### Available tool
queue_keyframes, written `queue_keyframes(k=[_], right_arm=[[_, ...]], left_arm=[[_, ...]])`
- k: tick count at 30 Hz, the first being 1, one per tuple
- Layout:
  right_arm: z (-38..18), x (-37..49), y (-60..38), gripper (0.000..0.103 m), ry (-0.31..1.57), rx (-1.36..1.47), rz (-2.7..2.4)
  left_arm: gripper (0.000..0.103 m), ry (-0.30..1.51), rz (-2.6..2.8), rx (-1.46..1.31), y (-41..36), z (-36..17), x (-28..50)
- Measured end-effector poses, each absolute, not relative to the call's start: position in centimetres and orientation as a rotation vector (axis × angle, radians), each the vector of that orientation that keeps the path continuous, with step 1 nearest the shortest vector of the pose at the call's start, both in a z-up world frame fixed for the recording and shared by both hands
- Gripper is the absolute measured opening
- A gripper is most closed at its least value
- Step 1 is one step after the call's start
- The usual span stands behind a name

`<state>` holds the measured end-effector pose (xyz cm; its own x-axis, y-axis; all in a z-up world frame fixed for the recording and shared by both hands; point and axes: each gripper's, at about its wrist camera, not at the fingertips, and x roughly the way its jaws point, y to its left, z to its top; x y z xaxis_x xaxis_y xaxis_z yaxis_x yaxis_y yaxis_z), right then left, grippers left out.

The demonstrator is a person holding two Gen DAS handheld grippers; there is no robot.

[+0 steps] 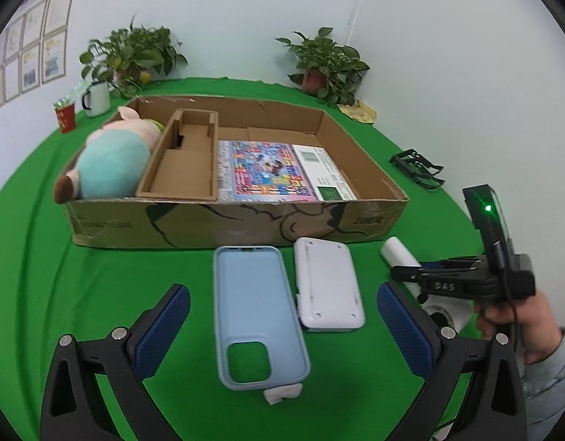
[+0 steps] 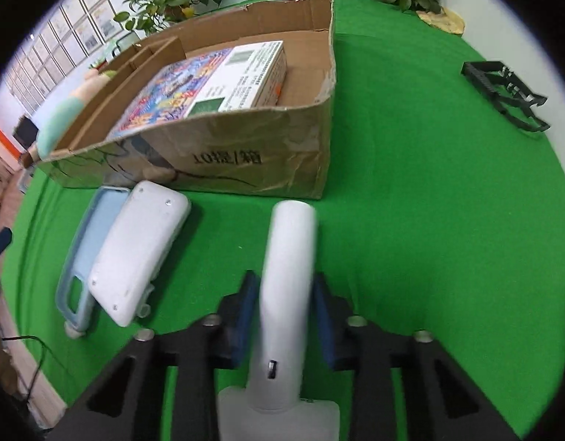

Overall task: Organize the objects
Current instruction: 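Grasp the white handheld device by its handle with the right gripper, then lift the white device and carry it over the large box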

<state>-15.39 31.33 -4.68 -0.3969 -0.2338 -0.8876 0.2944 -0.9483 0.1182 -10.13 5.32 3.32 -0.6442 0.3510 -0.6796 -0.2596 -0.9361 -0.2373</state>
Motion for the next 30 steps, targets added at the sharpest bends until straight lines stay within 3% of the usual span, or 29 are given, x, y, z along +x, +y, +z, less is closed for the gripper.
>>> queue_keyframes(k=[9, 17, 30], right_arm=[[-0.9, -8.9, 30.0, 0.023, 0.04, 1.205, -2.487], [0.7, -3.6, 27.3, 0.023, 0.011, 0.921, -2.492], [1.0, -0.3, 26.3, 0.023, 0.057, 0.735, -2.522]], left_arm=[[0.101, -0.398, 2.293, -1.123, 6.4, 2.6, -12.1], [0.093, -0.417, 2.126, -1.041, 9.8, 3.8, -12.2], [0.04, -0.331, 2.055, -1.008, 11.9, 3.6, -10.8]])
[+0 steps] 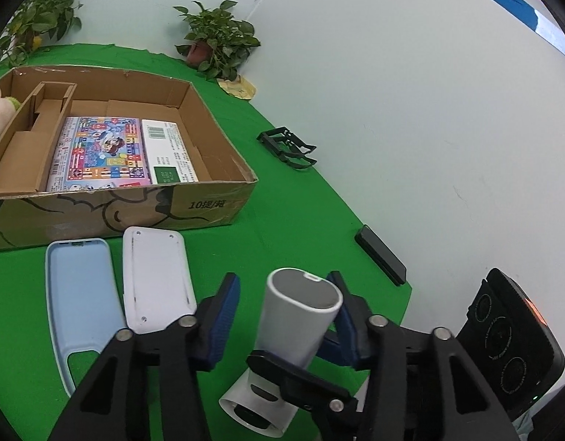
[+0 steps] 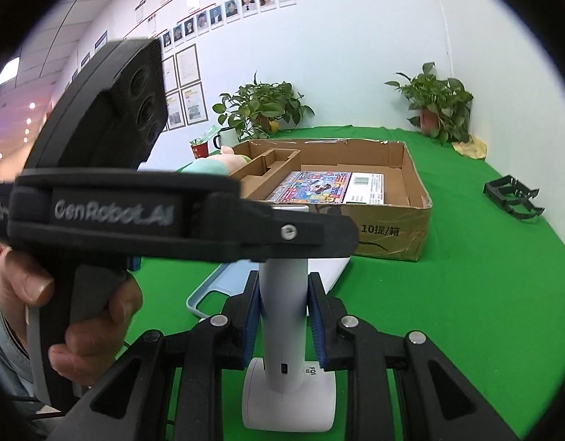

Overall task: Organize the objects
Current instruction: 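Lift the white device and carry it over the large box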

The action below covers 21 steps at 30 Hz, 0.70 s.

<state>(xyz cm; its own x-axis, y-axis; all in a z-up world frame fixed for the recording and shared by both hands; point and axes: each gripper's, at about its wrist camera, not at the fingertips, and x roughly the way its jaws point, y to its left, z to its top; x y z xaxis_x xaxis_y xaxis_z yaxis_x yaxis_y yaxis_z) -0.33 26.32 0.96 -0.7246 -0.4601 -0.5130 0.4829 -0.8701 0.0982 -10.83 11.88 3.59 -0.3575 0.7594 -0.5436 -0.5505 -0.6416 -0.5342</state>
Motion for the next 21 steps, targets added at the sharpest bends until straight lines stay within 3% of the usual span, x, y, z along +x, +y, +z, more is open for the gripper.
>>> queue_keyframes(k=[2, 21], right_arm=[[0.9, -0.4, 26.3, 0.023, 0.057, 0.737, -2.529], [6.6, -4.3, 26.8, 0.022, 0.027, 0.53, -2.614]], left_arm=[[0.032, -0.302, 2.054, -0.994, 12.2, 3.9, -10.5], [0.031, -0.093, 2.174, -0.779, 14.5, 13.5, -13.3]])
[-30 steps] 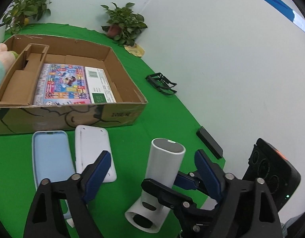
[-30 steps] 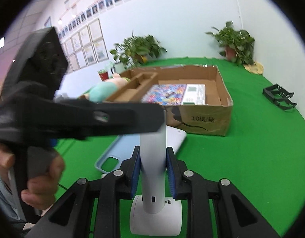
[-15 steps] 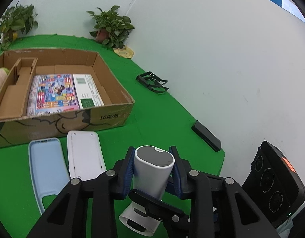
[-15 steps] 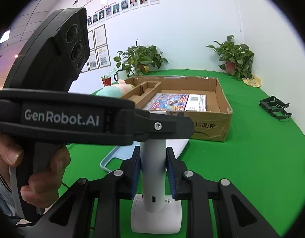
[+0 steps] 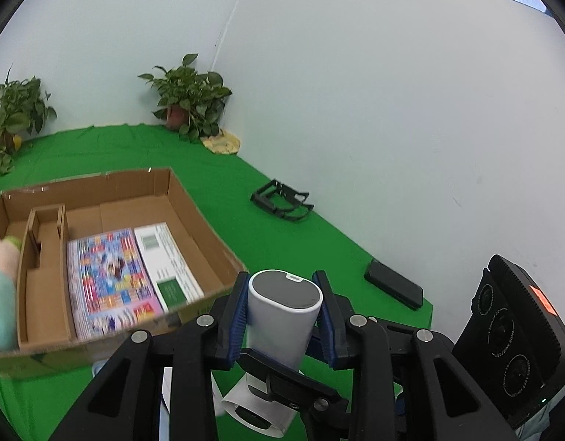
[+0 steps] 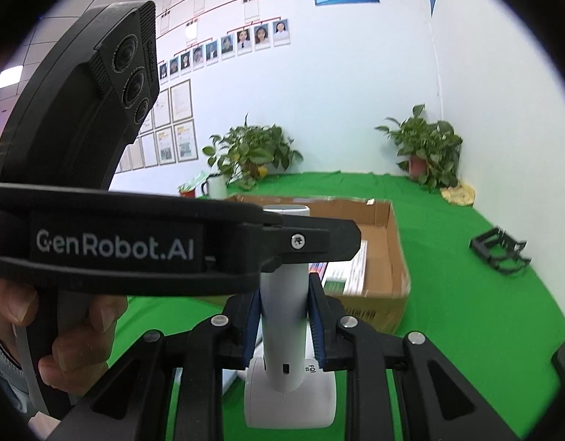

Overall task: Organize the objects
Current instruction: 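Lift the white device and carry it over the large box, then lower the white device into the large box beside the white box and release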

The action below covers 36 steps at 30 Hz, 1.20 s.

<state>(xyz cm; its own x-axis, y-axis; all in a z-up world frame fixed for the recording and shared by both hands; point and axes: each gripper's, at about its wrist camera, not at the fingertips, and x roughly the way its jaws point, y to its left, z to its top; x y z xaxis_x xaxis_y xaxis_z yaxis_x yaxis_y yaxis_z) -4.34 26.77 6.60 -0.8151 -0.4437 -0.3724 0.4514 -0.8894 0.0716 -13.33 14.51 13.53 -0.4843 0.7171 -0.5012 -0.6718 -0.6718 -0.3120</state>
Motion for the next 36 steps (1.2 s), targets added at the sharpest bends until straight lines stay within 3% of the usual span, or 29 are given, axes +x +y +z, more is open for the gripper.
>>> queue_keyframes(k=[17, 27, 36], right_arm=[[10.1, -14.8, 26.0, 0.022, 0.011, 0.464, -2.669], [5.6, -21.7, 27.7, 0.024, -0.229, 0.647, -2.622], [2.8, -23.7, 28.6, 0.023, -0.231, 0.822, -2.621]], left_arm=[[0.031, -0.086, 2.162, -0.779, 18.4, 19.0, -25.8], [0.031, -0.105, 2.114, -0.951, 21.2, 13.1, -33.4], [0.031, -0.195, 2.018, -1.045, 22.4, 7.8, -37.1]])
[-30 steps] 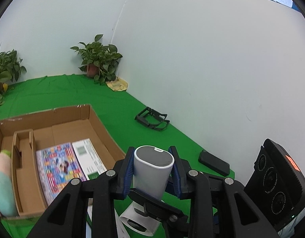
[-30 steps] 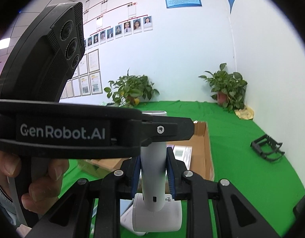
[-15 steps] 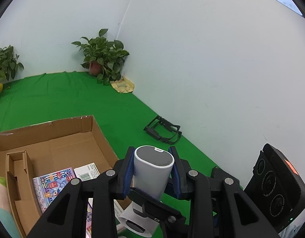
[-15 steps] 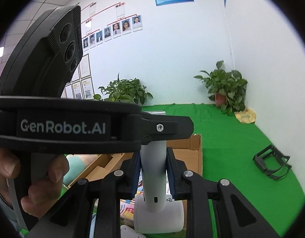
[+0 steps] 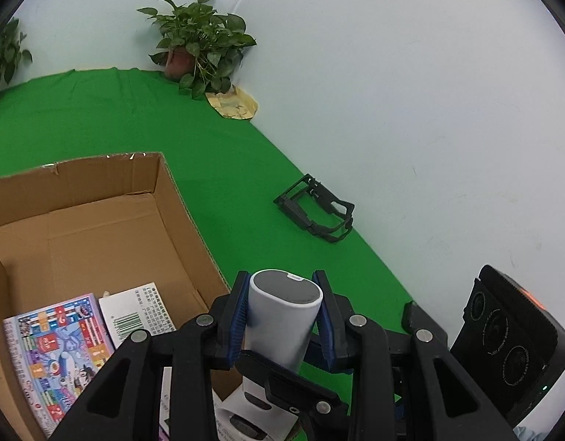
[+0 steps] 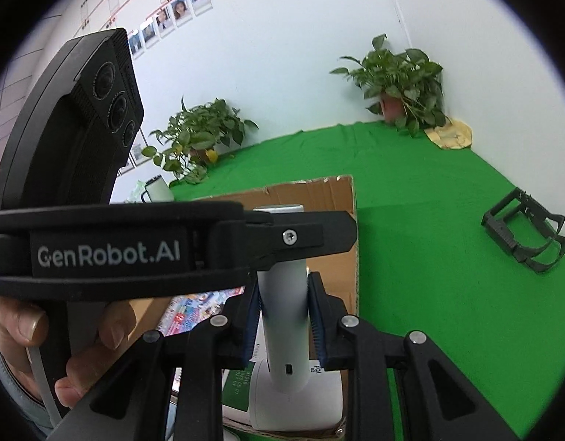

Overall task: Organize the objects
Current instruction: 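Lower the white device into the large box beside the white box and release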

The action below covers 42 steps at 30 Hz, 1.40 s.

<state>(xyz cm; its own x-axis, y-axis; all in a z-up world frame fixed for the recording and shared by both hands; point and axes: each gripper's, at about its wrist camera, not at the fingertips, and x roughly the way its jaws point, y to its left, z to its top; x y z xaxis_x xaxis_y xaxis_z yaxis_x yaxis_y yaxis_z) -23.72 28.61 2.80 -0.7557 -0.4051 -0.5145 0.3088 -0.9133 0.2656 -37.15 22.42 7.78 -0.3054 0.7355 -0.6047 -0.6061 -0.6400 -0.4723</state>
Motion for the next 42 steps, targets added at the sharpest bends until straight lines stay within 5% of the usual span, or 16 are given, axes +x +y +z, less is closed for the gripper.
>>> queue_keyframes(k=[25, 33, 42], right_arm=[[0.4, -28.2, 27.6, 0.025, -0.2, 1.077, -2.573], [0.7, -27.4, 27.9, 0.042, -0.139, 1.079, -2.621], [2.7, -23.2, 26.5, 0.05, 0.019, 0.991, -2.597]], left_arm=[[0.039, -0.251, 2.094, -1.259, 19.7, 3.2, -39.8], [0.039, -0.253, 2.138, -1.232, 17.9, 3.4, -38.8], [0.044, -0.166, 2.254, -1.151, 15.1, 5.3, -35.0]])
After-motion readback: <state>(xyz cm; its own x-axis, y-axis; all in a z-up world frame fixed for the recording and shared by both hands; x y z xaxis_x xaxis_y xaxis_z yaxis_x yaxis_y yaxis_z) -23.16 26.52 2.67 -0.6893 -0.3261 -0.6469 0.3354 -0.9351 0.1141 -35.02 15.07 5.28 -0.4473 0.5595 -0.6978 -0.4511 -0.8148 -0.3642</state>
